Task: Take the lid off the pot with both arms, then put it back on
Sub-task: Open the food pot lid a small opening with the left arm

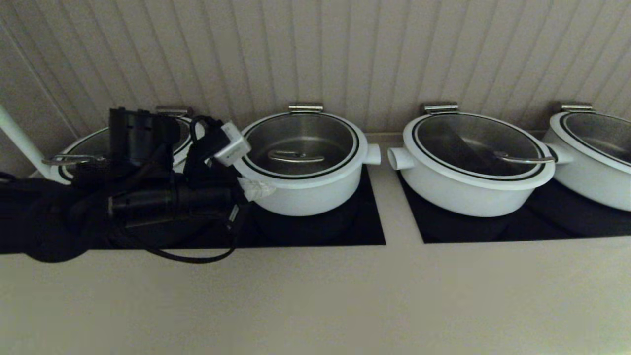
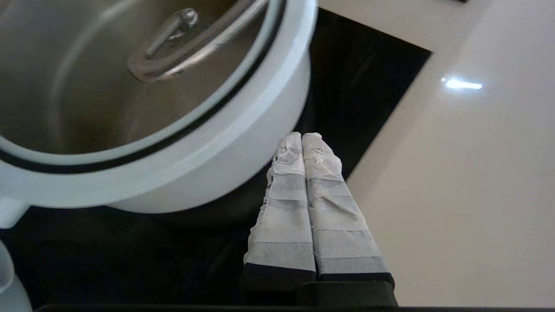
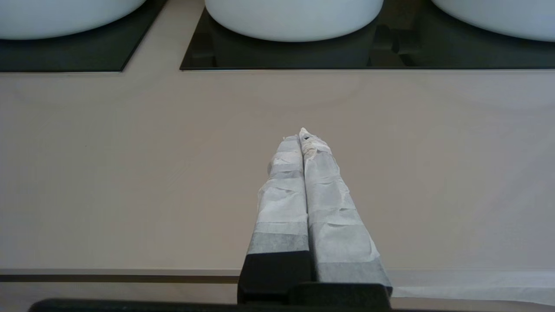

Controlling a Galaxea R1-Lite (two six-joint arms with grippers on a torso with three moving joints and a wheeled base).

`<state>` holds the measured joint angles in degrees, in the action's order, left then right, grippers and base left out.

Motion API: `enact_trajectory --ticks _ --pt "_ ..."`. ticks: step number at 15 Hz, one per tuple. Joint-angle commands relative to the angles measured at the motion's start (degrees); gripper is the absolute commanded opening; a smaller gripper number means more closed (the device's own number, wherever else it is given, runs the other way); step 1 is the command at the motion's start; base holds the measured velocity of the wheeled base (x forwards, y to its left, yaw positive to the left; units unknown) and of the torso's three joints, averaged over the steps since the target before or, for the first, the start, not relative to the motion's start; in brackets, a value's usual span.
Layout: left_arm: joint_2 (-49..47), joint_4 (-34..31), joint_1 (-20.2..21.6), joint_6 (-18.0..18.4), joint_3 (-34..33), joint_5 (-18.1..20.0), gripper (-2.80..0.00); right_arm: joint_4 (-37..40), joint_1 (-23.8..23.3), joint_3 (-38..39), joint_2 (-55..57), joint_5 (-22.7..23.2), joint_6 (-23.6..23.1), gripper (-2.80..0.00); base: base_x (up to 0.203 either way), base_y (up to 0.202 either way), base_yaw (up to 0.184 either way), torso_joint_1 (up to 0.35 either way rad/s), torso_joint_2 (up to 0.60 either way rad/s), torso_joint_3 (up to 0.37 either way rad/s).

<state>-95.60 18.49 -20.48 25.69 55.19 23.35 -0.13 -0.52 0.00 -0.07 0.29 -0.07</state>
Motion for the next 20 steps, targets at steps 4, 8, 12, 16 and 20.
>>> enact_trajectory --ticks 4,8,12,16,20 --pt "-7.2 0.1 -0.1 -0.8 7.5 -0.6 -2.8 0.0 0.0 0.0 0.1 0.0 0.0 -2.8 0.0 0.0 0.0 0.0 0.0 0.0" --pt "-10.5 0.1 -0.6 -3.5 12.0 -3.1 -2.8 0.0 0.0 0.0 0.1 0.0 0.0 -2.8 0.0 0.0 0.0 0.0 0.0 0.0" --pt "-12.9 0.2 -0.8 -4.4 14.0 -4.0 -2.8 0.0 0.0 0.0 0.1 0.0 0.0 -2.8 0.0 0.0 0.0 0.0 0.0 0.0" --pt "-15.4 1.8 -0.8 -5.9 16.9 -5.9 -2.8 0.0 0.0 0.0 0.1 0.0 0.0 -2.8 0.0 0.0 0.0 0.0 0.0 0.0" --pt "-17.4 4.4 -0.8 -7.7 20.6 -7.5 -2.8 0.0 0.0 0.0 0.1 0.1 0.0 -2.8 0.0 0.0 0.0 0.0 0.0 0.0"
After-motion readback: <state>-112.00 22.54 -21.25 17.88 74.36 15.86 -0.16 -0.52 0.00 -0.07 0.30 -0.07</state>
